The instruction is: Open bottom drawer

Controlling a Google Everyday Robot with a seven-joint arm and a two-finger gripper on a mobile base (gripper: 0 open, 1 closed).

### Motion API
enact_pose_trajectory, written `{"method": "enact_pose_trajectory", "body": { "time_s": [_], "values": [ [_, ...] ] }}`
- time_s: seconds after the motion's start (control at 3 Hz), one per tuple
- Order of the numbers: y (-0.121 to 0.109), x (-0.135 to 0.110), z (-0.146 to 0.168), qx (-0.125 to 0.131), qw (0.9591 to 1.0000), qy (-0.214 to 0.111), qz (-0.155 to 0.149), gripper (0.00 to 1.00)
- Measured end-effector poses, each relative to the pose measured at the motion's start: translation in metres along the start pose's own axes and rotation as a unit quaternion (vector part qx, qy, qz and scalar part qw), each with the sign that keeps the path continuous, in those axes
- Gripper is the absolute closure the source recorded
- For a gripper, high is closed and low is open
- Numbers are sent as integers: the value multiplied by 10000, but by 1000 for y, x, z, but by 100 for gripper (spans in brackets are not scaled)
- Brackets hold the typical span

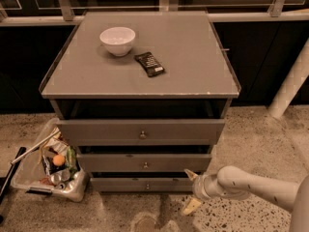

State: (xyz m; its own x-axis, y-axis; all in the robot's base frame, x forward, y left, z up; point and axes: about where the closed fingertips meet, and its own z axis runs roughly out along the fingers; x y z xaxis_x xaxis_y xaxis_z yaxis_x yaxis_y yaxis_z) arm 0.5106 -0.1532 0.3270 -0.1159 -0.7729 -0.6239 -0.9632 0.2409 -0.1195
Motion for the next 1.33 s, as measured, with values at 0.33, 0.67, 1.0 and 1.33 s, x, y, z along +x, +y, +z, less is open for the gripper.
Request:
{"method": "enact_pose_trajectory", "body": {
  "time_s": [0.33,0.67,1.0,1.33],
  "values": [
    [-2,17,24,-31,9996,-272,-4,0],
    [-8,49,72,-158,9977,-660,-27,0],
    [-8,49,73,-159,9977,-661,-37,0],
    [-14,50,82,-89,9978,-648,-110,0]
  ]
}}
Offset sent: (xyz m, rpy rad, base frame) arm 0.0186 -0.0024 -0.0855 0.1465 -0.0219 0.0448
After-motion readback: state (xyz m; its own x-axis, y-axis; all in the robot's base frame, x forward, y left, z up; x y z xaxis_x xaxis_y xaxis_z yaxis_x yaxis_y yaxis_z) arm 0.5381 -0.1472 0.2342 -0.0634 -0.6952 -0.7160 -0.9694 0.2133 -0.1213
